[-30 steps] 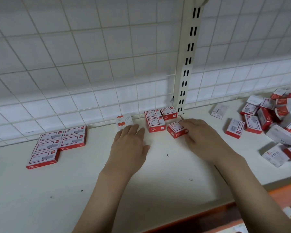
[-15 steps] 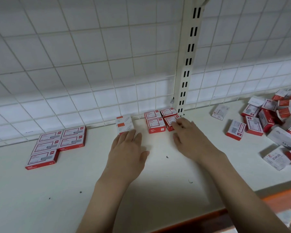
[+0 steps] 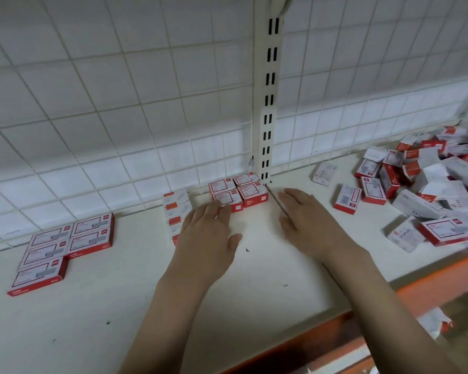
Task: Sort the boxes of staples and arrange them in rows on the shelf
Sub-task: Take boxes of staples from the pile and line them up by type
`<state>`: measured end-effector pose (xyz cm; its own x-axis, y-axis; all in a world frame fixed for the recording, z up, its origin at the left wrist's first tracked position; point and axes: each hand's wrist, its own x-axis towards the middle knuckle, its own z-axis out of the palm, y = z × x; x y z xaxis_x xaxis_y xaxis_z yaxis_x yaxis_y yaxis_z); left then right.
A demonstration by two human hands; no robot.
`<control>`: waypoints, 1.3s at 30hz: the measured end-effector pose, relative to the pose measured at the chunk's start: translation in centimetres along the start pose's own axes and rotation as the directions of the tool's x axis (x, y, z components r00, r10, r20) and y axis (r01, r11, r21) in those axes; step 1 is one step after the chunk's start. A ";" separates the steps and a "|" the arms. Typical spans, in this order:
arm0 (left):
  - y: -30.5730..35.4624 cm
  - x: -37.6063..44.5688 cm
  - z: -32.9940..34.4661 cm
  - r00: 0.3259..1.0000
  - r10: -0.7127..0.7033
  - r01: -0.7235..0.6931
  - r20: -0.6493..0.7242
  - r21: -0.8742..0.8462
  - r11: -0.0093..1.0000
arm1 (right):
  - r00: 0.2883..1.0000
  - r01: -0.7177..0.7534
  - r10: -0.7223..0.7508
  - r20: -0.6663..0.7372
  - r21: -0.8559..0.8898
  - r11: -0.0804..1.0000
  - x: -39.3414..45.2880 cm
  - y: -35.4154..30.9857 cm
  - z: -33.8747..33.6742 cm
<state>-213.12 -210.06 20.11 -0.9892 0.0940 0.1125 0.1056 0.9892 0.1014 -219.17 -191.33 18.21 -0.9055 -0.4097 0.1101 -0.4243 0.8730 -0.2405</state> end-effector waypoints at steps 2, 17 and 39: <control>1.6 1.3 0.3 0.997 0.071 -0.071 0.001 -0.001 0.997 | 0.998 -0.061 0.061 -0.024 0.005 0.998 -1.5 1.5 -0.9; 13.2 16.4 2.4 0.899 0.377 -0.354 0.223 -0.136 0.925 | 0.934 -0.296 0.306 -0.187 0.078 0.952 -9.6 9.1 -4.1; 13.3 20.6 4.0 0.907 0.340 -0.323 0.247 -0.108 0.940 | 0.937 -0.254 0.269 -0.225 0.095 0.963 -8.7 11.1 -4.0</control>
<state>-232.46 -194.48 19.80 -0.8868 0.4494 -0.1079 0.4296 0.8876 0.1661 -216.04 -177.01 18.42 -0.9627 -0.0897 0.2552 -0.1786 0.9192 -0.3509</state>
